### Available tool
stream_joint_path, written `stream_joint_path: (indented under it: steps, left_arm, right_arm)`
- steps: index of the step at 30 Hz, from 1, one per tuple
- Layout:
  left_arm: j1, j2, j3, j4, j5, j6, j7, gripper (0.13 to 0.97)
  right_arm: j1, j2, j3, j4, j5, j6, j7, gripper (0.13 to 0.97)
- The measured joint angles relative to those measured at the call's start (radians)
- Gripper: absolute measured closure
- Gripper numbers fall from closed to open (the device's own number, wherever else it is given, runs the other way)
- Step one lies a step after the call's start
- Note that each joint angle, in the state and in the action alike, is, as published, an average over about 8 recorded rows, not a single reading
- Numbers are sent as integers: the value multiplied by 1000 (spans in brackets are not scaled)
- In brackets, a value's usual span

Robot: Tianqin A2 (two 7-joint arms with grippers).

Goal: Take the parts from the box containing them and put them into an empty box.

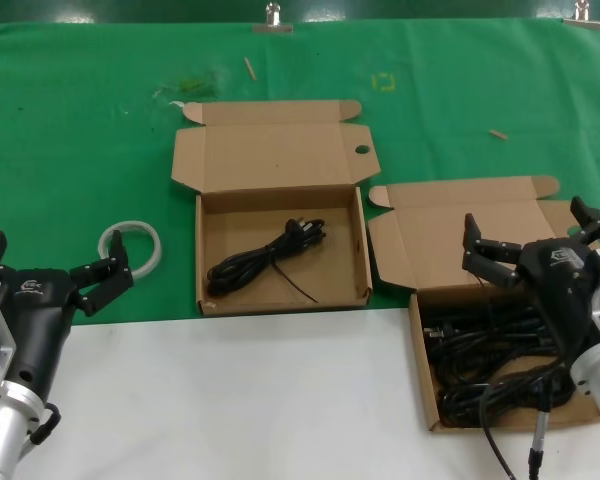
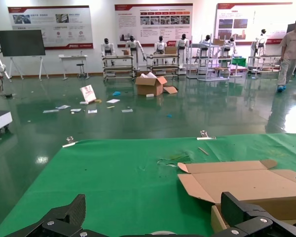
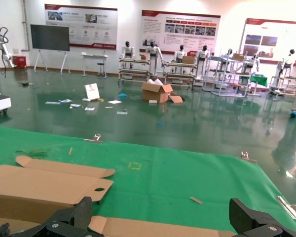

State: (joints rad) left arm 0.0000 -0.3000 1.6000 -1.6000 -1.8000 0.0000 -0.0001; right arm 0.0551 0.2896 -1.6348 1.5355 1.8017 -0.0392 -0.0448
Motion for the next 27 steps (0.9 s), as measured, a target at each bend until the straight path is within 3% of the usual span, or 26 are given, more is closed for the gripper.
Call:
stream_joint_path:
  steps: [27]
  left_arm:
    - [0,0,0,0,0,0,0,132]
  right_arm:
    - [-11,2,7,14,0,8,10,129]
